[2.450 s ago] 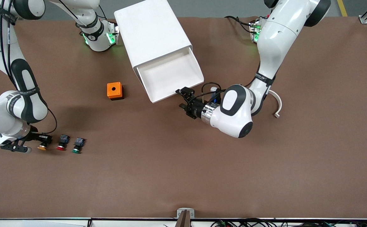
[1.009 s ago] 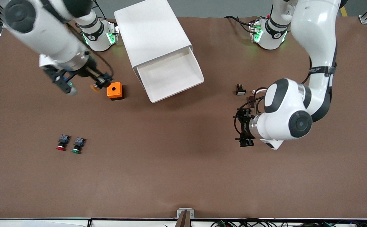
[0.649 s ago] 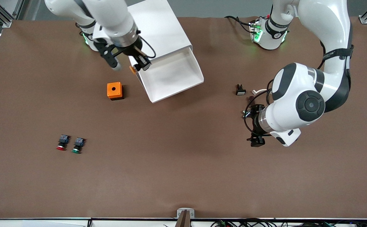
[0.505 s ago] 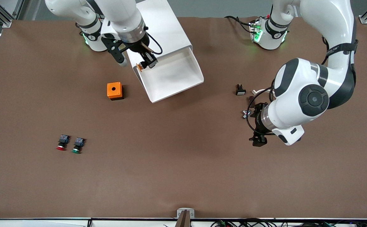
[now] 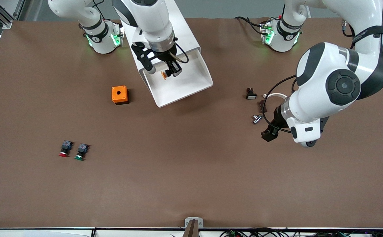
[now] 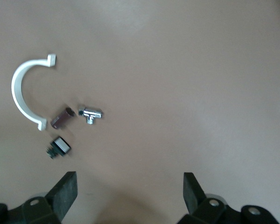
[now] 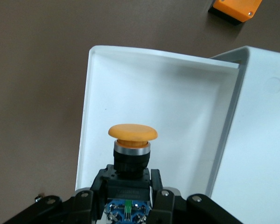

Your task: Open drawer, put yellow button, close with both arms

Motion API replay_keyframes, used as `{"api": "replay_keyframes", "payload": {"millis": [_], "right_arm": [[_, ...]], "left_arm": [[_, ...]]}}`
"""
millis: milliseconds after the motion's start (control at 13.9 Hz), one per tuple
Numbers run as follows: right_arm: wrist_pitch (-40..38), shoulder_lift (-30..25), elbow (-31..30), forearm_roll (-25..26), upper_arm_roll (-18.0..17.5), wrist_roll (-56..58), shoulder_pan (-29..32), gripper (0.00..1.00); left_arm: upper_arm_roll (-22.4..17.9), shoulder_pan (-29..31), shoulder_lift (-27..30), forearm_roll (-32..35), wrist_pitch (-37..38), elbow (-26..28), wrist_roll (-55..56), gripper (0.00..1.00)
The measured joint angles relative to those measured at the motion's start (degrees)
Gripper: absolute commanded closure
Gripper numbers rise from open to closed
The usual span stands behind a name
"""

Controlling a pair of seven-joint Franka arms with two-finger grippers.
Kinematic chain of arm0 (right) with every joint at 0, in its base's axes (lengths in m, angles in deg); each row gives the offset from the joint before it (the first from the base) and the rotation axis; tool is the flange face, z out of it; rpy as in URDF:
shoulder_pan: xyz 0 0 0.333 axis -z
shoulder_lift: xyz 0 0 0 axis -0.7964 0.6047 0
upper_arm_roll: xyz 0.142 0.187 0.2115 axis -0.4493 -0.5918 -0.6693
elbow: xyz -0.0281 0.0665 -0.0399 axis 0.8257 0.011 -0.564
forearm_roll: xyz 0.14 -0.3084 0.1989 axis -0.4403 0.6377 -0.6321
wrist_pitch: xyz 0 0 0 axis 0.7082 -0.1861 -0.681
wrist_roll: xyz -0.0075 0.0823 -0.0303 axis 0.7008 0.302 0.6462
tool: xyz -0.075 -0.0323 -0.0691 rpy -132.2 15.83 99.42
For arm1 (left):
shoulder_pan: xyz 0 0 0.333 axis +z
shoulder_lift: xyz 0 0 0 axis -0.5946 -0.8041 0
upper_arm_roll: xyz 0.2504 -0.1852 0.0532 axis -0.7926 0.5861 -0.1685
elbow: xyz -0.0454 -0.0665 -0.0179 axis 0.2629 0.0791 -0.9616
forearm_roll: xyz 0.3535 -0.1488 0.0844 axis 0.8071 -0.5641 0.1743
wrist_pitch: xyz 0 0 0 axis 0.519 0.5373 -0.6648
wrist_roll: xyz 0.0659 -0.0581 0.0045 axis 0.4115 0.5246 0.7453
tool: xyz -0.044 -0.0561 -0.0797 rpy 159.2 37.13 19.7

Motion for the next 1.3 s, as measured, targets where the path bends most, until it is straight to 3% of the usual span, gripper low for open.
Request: {"api": "replay_keyframes", "payload": {"millis": [432,1009,1081,1153,1225,1297], "right_arm": [[0.8,2.2,-0.2,1.0,0.0,-2.0,-1.1,1.00],[6.8,4.7,-2.6,2.1,0.1,-6.8,-3.3,0.98],[7.3,5.3,-2.6,2.1,0.1,-7.4,-3.6,0.82],[7.5,5.7,-2.6,2.1,0.1,-7.9,-3.9,0.34],[7.5,6.0,-2.6,2.1,0.1,-8.4,-4.0,0.01],[7.5,6.1,-2.6,2.1,0.1,-8.5,-4.0,0.00]], "left_arm": [[2.1,-0.5,0.7,0.0,0.6,3.1,-15.8,0.00],[8.0,-2.3,-0.4,0.0,-3.2,6.4,-20.8,0.00],[8.1,-3.1,-1.0,0.0,-4.0,6.5,-20.9,0.00],[8.1,-4.0,-1.7,0.0,-4.5,6.7,-20.9,0.00],[8.1,-4.8,-2.3,0.0,-5.4,7.1,-20.9,0.00],[8.1,-5.6,-2.9,0.0,-6.9,7.8,-20.9,0.00]]}}
